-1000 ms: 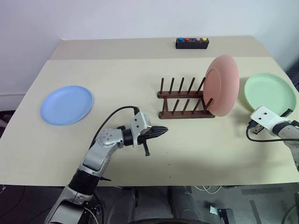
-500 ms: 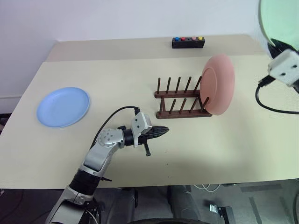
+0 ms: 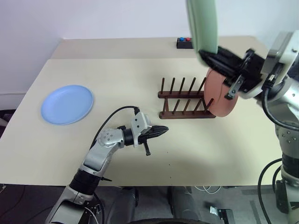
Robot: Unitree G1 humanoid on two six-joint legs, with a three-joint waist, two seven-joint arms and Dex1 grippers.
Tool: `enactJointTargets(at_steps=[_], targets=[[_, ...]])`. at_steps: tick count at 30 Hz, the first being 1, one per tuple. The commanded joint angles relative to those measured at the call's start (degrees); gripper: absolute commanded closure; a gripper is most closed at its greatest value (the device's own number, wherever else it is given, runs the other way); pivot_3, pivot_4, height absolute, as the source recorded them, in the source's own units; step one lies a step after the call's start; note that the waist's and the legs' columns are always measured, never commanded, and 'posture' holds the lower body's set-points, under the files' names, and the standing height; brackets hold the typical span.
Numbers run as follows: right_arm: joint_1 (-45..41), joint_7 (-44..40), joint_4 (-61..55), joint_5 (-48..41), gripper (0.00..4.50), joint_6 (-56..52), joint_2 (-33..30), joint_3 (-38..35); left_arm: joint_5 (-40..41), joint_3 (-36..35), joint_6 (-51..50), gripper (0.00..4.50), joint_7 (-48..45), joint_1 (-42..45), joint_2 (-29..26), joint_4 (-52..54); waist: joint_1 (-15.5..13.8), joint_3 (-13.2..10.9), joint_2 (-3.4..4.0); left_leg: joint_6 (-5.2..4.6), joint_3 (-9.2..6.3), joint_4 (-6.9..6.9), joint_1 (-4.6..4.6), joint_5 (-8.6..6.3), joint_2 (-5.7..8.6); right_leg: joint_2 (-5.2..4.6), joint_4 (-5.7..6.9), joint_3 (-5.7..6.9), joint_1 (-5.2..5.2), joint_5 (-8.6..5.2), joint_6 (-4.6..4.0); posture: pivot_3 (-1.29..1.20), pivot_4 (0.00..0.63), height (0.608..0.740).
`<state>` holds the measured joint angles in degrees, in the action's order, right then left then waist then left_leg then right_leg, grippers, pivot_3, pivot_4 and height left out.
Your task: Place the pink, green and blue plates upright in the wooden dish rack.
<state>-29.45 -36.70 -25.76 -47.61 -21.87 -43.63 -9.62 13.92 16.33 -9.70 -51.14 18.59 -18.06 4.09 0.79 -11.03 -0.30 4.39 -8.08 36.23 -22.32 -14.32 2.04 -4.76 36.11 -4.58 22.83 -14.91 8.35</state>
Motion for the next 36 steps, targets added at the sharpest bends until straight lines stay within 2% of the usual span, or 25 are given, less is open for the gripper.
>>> enactJointTargets(at_steps=[1, 8, 17, 29, 36], targets=[[2.10, 1.67, -0.81, -7.09, 4.45, -4.26, 3.06, -2.37, 0.25, -0.79, 0.51, 4.50, 0.16, -0.06, -0.25, 1.47, 0.00, 0.01, -0.02, 0.00, -0.01, -0.01, 0.01, 0.00, 0.00, 0.00, 0.00, 0.01, -0.01, 0.00, 0.00, 0.00, 0.150, 0.740], [5.29, 1.03, 2.95, -9.80, 4.45, -8.00, 6.38, -3.36, 0.52, -1.13, -0.11, 4.50, 0.85, -0.96, -1.10, 2.77, 0.02, 0.01, 0.00, 0.00, 0.00, -0.01, 0.01, 0.00, 0.00, 0.01, 0.02, 0.00, 0.03, 0.00, 0.00, 0.00, 0.150, 0.740], [6.26, 2.07, 6.52, -6.23, 4.45, -7.54, 9.20, -4.17, 0.60, -1.17, -0.18, 4.50, 1.41, -1.10, -1.49, 3.04, 0.07, 0.01, 0.00, 0.00, 0.02, -0.02, 0.01, 0.00, -0.01, 0.02, 0.02, 0.00, 0.03, 0.00, 0.00, 0.00, 0.150, 0.740], [7.44, 3.00, 5.62, -6.49, 4.45, -8.02, 11.04, -6.60, 0.70, -0.95, -0.16, 4.50, 1.18, -0.82, -1.53, 2.76, 0.07, 0.01, 0.00, 0.00, 0.01, -0.03, 0.00, 0.00, 0.00, 0.02, 0.02, 0.00, 0.04, 0.00, 0.00, 0.00, 0.150, 0.740], [8.28, 4.33, 5.40, -4.91, 4.45, -8.75, 11.76, -5.53, 0.57, -0.91, -0.06, 4.50, 1.17, -0.76, -1.52, 2.71, 0.12, 0.01, 0.00, 0.00, 0.01, -0.03, 0.00, 0.00, 0.00, 0.02, 0.02, 0.00, 0.04, 0.00, 0.00, 0.00, 0.150, 0.740]])
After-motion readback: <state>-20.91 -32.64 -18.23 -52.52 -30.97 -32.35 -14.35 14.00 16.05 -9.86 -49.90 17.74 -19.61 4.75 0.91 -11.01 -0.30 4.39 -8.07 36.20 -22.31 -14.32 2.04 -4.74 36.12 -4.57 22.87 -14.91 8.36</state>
